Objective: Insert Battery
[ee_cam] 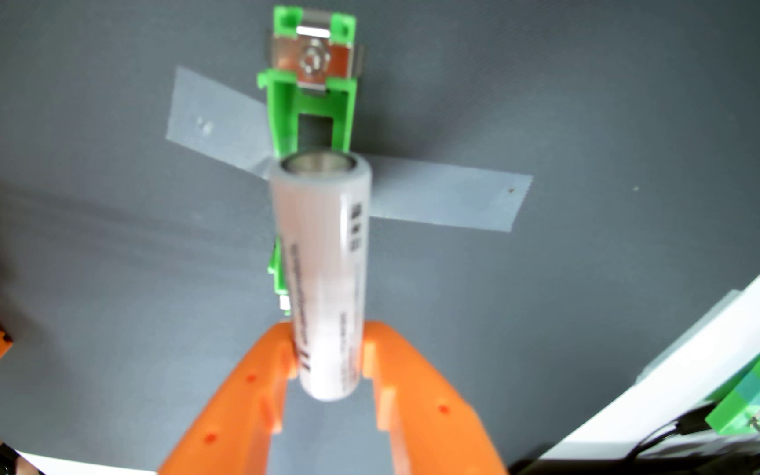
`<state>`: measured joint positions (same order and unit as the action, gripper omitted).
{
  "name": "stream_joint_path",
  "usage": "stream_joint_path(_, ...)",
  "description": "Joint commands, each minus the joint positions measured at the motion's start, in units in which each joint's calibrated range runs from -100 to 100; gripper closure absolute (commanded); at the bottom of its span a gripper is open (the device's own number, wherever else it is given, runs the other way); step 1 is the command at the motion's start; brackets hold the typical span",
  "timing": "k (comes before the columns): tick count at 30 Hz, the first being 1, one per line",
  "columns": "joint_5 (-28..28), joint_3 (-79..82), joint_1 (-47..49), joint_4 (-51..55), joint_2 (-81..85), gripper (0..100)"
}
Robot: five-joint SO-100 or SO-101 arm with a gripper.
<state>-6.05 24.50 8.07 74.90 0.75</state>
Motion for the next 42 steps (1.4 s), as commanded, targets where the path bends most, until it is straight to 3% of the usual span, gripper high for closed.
stream_joint_path(1, -0.1, -0.2, -0.2, -0.3, 0.3, 98)
stream_joint_path(42, 0.0, 3.4, -3.3, -2.4, 0.4, 98)
